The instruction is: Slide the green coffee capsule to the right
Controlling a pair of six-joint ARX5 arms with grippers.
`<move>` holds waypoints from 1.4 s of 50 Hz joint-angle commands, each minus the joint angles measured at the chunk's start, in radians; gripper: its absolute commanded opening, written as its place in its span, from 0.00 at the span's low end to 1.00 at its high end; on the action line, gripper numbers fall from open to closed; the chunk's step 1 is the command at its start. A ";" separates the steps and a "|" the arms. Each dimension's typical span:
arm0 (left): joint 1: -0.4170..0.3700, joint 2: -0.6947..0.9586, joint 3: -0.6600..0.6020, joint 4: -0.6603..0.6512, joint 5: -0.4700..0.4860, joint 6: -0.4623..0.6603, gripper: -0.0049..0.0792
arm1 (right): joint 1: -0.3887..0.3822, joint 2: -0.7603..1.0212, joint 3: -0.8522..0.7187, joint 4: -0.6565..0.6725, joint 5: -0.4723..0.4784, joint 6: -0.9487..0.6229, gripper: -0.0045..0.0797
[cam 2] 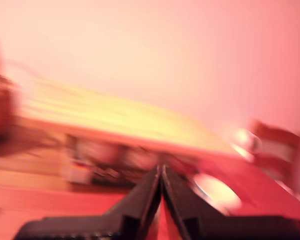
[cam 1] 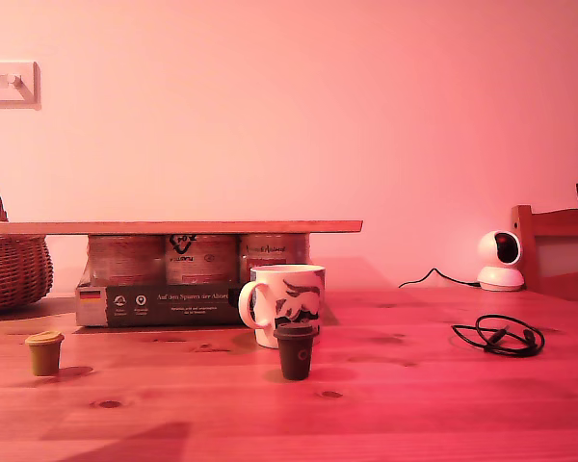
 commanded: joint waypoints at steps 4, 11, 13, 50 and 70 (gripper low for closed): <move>-0.001 0.111 0.052 -0.051 -0.029 0.008 0.03 | 0.003 0.000 -0.002 -0.003 -0.003 -0.003 0.04; -0.001 0.275 0.060 -0.063 -0.048 0.011 0.03 | 0.003 0.000 -0.002 -0.003 -0.003 -0.003 0.04; -0.001 0.331 0.060 -0.056 -0.051 0.011 0.03 | 0.003 0.000 -0.002 -0.003 -0.003 -0.003 0.04; -0.003 1.019 0.059 0.527 -0.019 0.267 0.03 | 0.003 0.000 -0.002 -0.003 -0.004 -0.002 0.04; -0.003 1.376 0.059 0.830 0.031 0.322 0.03 | 0.003 0.000 -0.002 -0.003 -0.004 -0.002 0.04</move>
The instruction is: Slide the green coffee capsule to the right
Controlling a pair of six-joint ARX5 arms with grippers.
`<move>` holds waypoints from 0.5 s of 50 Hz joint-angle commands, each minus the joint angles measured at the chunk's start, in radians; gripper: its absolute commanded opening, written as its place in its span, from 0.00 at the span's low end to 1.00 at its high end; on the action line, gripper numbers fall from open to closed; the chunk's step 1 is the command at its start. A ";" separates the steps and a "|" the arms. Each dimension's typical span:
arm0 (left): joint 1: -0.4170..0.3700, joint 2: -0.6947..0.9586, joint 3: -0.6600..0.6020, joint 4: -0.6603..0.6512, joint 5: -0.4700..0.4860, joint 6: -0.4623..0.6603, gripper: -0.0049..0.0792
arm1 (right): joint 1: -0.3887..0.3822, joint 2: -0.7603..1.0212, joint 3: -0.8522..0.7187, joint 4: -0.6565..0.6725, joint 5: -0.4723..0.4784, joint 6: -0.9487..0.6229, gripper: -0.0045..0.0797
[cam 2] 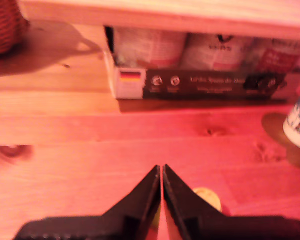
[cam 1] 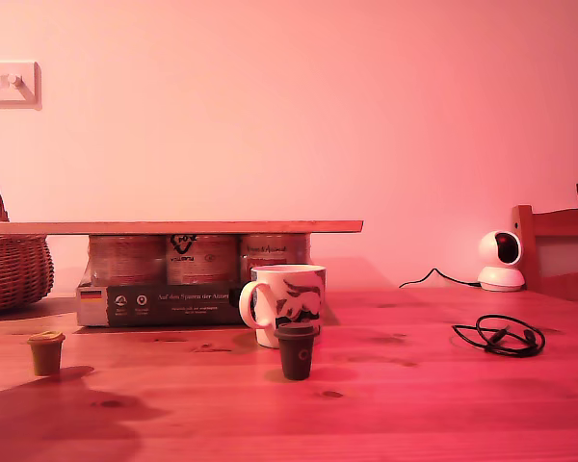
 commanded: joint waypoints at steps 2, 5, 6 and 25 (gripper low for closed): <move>-0.003 0.080 -0.019 0.053 0.009 0.015 0.03 | 0.003 0.000 -0.002 -0.003 -0.004 -0.002 0.04; -0.003 0.129 -0.019 0.096 0.018 0.015 0.03 | 0.003 0.000 -0.002 -0.003 -0.004 -0.002 0.04; -0.003 0.146 -0.019 0.114 0.021 0.015 0.03 | 0.003 0.000 -0.002 -0.003 -0.004 -0.002 0.04; -0.047 0.367 -0.019 0.281 0.024 0.063 0.03 | 0.003 0.000 -0.002 -0.003 -0.003 -0.002 0.04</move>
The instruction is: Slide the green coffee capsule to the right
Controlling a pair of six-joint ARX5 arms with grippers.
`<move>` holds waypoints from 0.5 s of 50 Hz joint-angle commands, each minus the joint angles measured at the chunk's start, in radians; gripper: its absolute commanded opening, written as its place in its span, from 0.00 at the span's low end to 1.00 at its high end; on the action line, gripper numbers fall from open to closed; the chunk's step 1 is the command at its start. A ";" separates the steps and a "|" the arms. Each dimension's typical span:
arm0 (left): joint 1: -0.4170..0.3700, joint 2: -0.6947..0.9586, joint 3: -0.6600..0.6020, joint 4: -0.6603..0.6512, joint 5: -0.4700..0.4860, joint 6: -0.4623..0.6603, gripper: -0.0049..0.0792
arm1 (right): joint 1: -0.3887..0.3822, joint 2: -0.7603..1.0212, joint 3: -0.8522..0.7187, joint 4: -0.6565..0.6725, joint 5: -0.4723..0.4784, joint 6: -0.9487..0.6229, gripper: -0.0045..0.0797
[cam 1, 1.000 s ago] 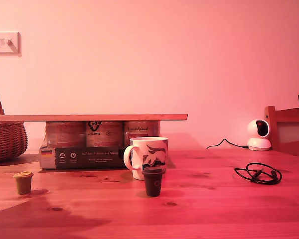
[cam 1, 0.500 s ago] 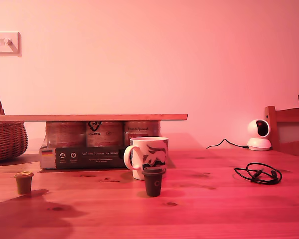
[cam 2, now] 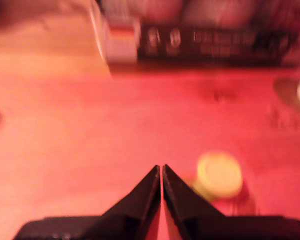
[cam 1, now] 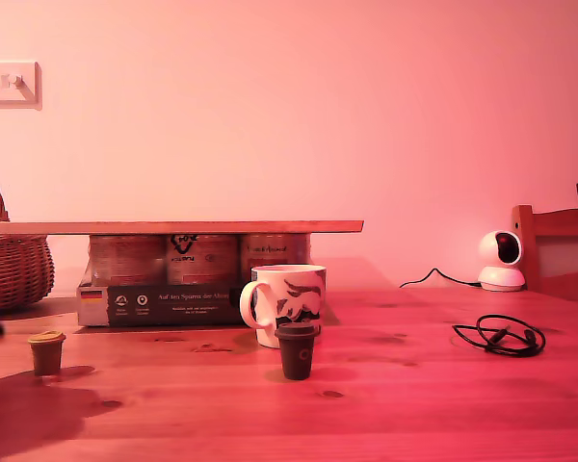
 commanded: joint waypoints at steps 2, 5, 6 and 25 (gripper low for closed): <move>-0.018 0.044 -0.018 0.033 0.003 0.025 0.03 | 0.003 0.000 -0.002 -0.002 -0.003 -0.002 0.04; -0.029 0.072 -0.018 0.056 0.003 0.025 0.03 | 0.003 0.000 -0.002 -0.002 -0.003 -0.002 0.04; -0.032 0.080 -0.018 0.063 0.003 0.025 0.03 | 0.003 0.000 -0.002 -0.002 -0.003 -0.002 0.04; -0.051 0.120 -0.014 0.112 -0.019 0.015 0.03 | 0.003 0.000 0.001 -0.002 -0.003 -0.002 0.04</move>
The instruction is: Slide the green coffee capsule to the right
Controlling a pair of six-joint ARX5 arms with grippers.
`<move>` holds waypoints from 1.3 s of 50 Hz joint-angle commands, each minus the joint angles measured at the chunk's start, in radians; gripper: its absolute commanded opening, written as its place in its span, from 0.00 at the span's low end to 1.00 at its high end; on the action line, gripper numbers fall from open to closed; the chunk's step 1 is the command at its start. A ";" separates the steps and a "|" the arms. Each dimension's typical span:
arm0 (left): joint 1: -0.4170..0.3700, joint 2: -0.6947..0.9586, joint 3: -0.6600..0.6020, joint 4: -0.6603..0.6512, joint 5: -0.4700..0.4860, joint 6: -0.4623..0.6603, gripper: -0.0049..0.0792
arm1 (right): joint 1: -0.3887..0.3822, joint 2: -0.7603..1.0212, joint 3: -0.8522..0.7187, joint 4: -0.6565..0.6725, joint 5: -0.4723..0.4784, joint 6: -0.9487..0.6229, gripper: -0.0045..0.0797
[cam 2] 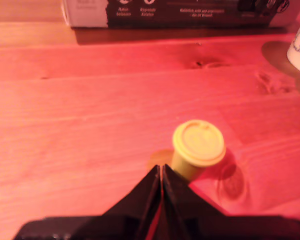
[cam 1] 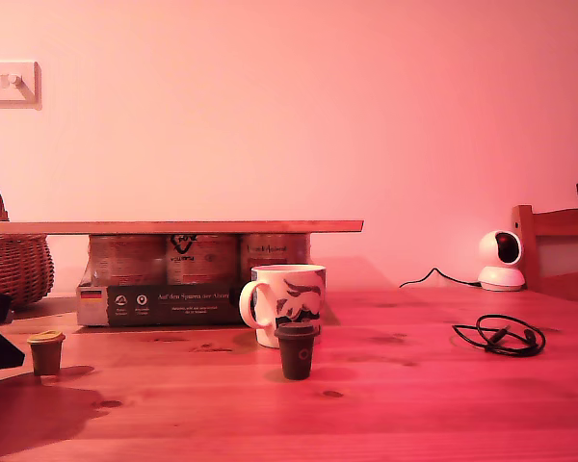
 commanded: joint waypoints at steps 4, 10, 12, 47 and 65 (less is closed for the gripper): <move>-0.002 0.029 -0.002 0.011 0.001 -0.020 0.03 | 0.003 0.000 0.001 -0.002 0.001 -0.002 0.04; -0.009 0.058 0.016 0.013 0.013 -0.041 0.03 | 0.003 0.000 0.001 -0.002 0.003 -0.002 0.04; -0.013 0.065 0.022 0.013 0.013 -0.041 0.03 | 0.003 0.000 0.002 -0.002 0.003 -0.002 0.04; -0.082 0.098 0.072 0.026 0.028 -0.171 0.03 | 0.003 0.000 0.005 -0.002 0.003 -0.003 0.04; -0.142 0.133 0.093 0.030 0.048 -0.205 0.03 | 0.003 0.000 0.005 -0.002 0.003 -0.002 0.04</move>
